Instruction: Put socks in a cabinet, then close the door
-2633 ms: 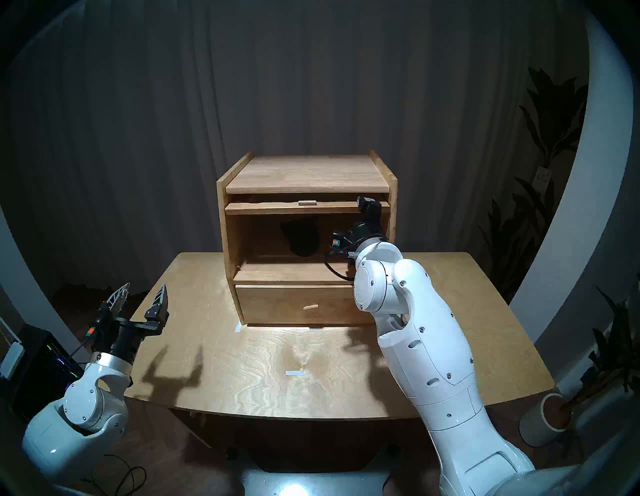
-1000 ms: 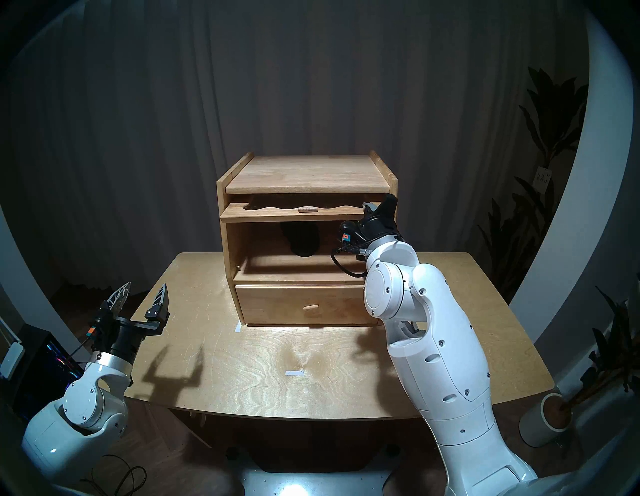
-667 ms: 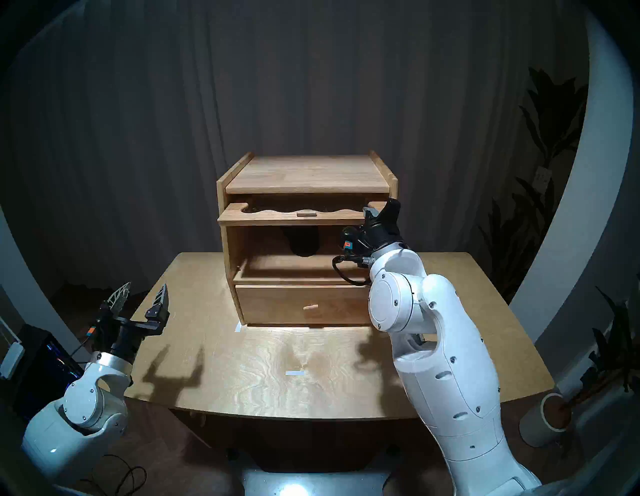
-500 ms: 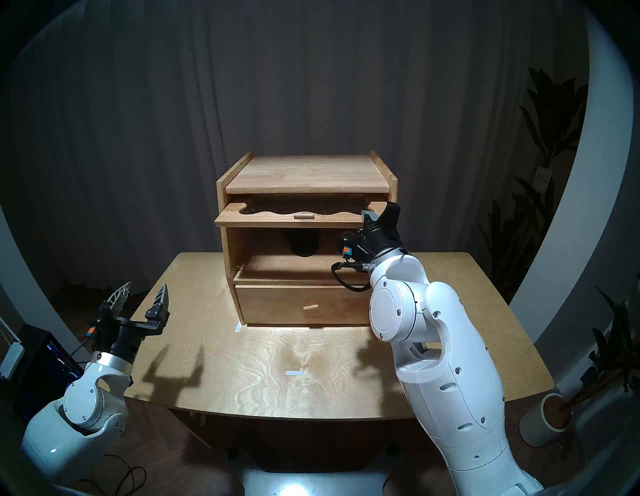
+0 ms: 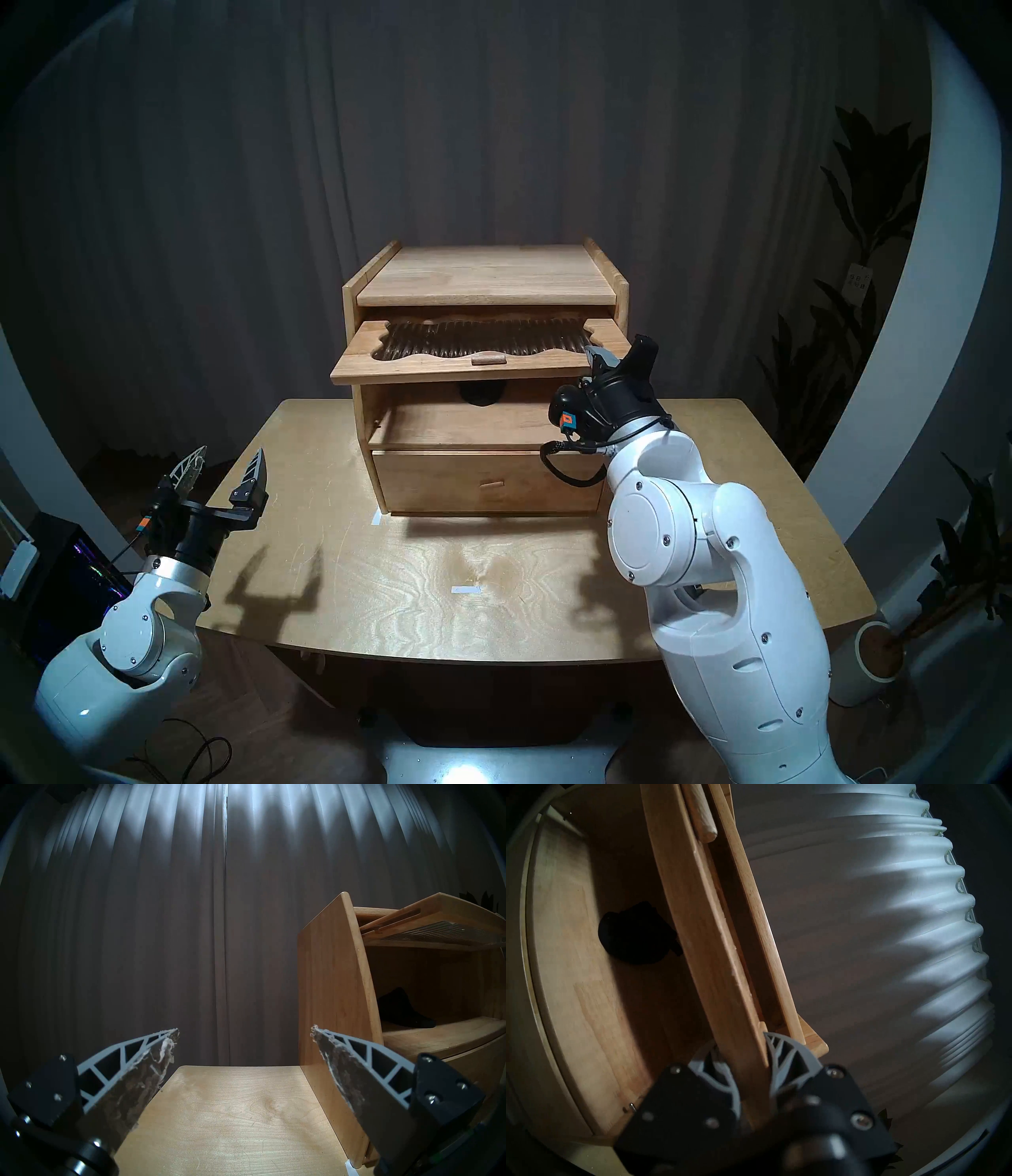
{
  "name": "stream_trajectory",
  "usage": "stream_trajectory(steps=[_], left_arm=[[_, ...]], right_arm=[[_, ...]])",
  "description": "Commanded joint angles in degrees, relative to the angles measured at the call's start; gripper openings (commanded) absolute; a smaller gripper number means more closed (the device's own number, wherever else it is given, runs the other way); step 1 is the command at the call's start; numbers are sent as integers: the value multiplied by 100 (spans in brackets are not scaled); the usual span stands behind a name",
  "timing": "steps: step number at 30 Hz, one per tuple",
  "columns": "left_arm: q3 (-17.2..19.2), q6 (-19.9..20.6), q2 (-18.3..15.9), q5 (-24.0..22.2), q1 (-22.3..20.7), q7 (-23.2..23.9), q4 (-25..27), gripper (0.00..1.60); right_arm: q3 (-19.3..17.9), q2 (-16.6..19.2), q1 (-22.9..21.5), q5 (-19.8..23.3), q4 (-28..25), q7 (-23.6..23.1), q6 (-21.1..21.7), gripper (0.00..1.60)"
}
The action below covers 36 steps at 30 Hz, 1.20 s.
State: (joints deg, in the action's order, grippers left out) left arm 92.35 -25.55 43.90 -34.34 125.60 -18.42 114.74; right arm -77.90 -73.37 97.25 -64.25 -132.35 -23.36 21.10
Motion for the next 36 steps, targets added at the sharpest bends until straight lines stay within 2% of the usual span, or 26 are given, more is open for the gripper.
stream_trajectory(steps=[1, 6, 10, 16, 17, 18, 23, 24, 25, 28, 29, 30, 36], left_arm=[[37, -36, 5, -2, -40, -8, 78, 160], [37, -36, 5, -2, -41, -8, 77, 160], [37, -36, 6, -1, -41, -7, 77, 160], [36, -35, 5, -1, -42, -6, 75, 160], [35, -35, 5, -1, -43, -5, 74, 160], [35, -35, 5, -1, -43, -5, 73, 160], [32, -31, 2, 0, -45, -1, 66, 160], [32, -31, 2, 0, -45, -1, 66, 160], [30, -29, 0, 1, -46, 1, 62, 160], [28, -27, -1, 1, -47, 3, 59, 160], [28, -27, -1, 1, -47, 3, 59, 160], [28, -27, -1, 2, -47, 4, 57, 160], [26, -25, -2, 3, -48, 8, 51, 160]], right_arm=[[160, -17, 401, 96, -514, 275, -170, 0], [265, 56, 673, 99, -751, 336, -203, 0], [196, 89, 757, 121, -765, 418, -203, 0], [-4, -176, 781, 444, -765, 314, 71, 1], [1, -249, 803, 562, -765, 148, 162, 36], [-14, -291, 834, 675, -765, 127, 161, 160], [116, -578, 1071, 1370, -765, -255, 348, 160], [116, -578, 1071, 1370, -765, -255, 348, 160], [186, -637, 1183, 1657, -765, -502, 417, 160], [139, -772, 1232, 2131, -765, -762, 510, 160], [139, -772, 1232, 2131, -765, -762, 510, 160], [37, -901, 1187, 2424, -765, -882, 595, 160], [-507, -1318, 990, 3265, -765, -943, 710, 160]])
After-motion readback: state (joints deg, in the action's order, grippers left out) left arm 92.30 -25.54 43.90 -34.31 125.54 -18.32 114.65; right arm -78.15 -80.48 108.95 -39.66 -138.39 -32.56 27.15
